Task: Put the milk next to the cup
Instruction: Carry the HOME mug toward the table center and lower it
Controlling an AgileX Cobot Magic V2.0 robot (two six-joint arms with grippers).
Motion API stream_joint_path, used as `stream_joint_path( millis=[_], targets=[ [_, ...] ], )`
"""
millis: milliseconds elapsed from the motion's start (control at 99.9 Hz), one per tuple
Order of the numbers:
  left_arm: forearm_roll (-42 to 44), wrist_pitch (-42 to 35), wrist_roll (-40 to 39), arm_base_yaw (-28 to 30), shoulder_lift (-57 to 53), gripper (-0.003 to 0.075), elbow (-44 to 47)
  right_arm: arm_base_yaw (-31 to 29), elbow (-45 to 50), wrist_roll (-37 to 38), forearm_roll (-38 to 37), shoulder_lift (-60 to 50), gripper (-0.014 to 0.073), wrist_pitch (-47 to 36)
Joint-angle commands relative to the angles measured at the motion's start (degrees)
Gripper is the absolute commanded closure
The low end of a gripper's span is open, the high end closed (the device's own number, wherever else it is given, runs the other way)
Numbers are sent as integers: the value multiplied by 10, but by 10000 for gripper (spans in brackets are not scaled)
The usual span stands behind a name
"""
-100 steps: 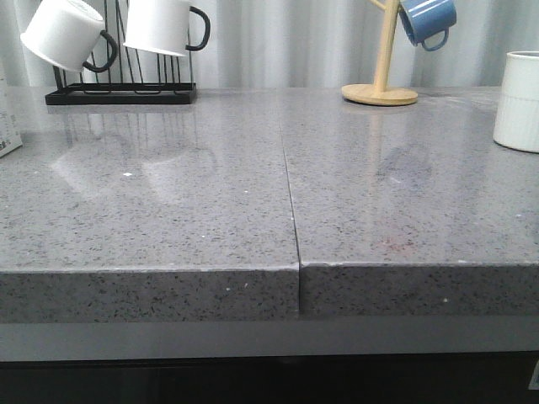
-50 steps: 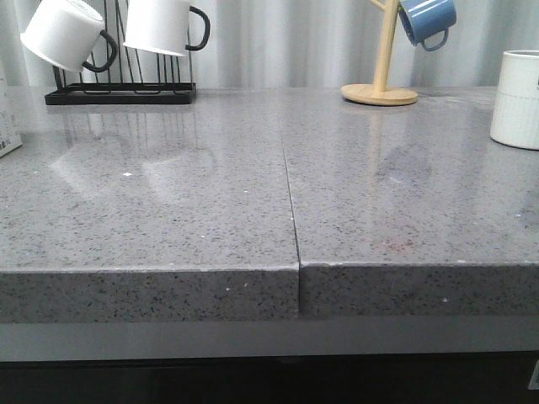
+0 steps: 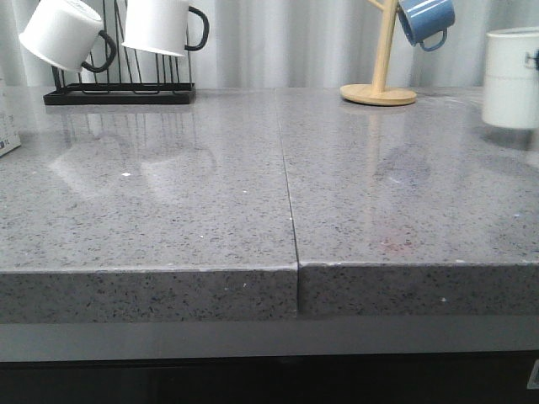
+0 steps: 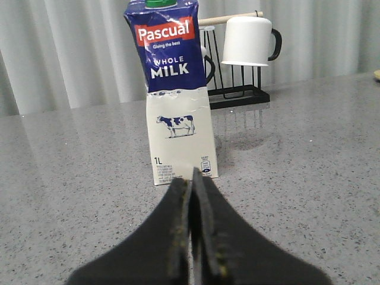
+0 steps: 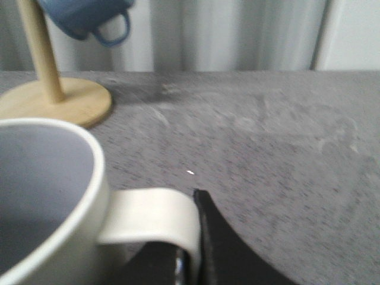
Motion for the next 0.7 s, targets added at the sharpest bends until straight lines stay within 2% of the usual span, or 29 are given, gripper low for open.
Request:
stream_joint_path(
  millis=[0,380,491,691],
  targets=[
    [-2,-45,-4,-2,-19,741,30,39,-14,-58,80,-46,701,-30],
    [-2,-45,-4,-2,-19,741,30,265,-14,-257,368,-39,701,-96],
    [-2,-45,-4,-2,-19,741,30,313,-14,-271,408,-25,701,-107],
    [-2,-45,-4,-2,-19,741,30,364,-15,-271,422,8,701,-142]
  ],
)
